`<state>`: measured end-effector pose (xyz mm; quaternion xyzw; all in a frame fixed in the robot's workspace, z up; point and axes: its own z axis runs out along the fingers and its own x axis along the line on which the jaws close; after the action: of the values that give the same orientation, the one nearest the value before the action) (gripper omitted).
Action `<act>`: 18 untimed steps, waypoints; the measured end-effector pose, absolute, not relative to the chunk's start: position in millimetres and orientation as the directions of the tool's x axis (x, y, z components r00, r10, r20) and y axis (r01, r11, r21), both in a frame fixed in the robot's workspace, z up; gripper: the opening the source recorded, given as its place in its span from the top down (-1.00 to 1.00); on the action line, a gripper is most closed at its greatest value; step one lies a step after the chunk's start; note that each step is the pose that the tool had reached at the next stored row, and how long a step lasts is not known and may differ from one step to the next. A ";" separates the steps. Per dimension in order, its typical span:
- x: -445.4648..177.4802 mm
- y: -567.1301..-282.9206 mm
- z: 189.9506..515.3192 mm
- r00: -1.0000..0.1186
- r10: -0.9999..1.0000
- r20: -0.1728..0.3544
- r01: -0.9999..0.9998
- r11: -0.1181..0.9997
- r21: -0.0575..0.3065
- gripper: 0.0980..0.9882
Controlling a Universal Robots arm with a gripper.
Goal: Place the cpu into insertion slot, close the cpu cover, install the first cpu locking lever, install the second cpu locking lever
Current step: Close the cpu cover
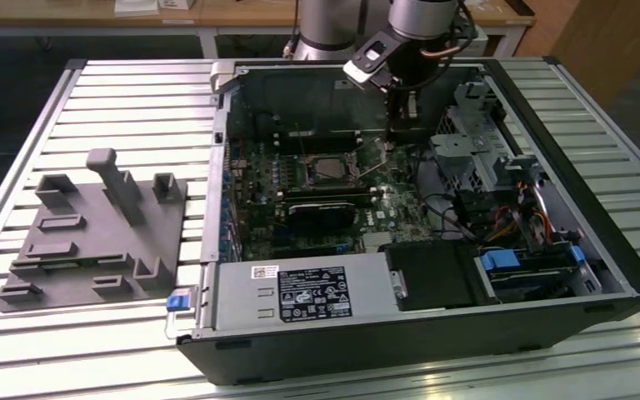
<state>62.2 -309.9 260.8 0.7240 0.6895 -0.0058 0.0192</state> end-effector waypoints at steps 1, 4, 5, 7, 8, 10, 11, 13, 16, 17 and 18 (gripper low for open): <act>64.2 -309.8 260.8 0.049 0.998 -0.035 0.999 -0.049 0.020 0.98; 67.8 -309.7 260.0 0.049 0.998 -0.035 0.999 -0.048 0.019 0.98; 68.7 -309.7 259.5 0.049 0.998 -0.035 0.999 -0.048 0.019 0.98; 70.2 -309.7 258.0 0.048 0.998 -0.035 0.999 -0.048 0.018 0.98; 70.8 -309.7 257.1 0.048 0.998 -0.035 0.999 -0.048 0.017 0.98; 71.5 -309.7 254.7 0.048 0.998 -0.035 0.999 -0.048 0.015 0.98; 71.7 -309.7 253.3 0.048 0.998 -0.035 0.999 -0.048 0.015 0.98; 72.1 -309.7 250.3 0.048 0.998 -0.035 0.999 -0.047 0.012 0.98; 72.8 -309.6 246.1 0.048 0.998 -0.035 0.999 -0.047 0.009 0.98; 73.0 -309.7 244.9 0.048 0.998 -0.036 0.999 -0.047 0.008 0.98; 73.2 -309.7 243.8 0.047 0.998 -0.036 0.999 -0.047 0.007 0.98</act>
<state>73.2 -309.7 243.8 0.7235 0.6900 -0.0106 0.0147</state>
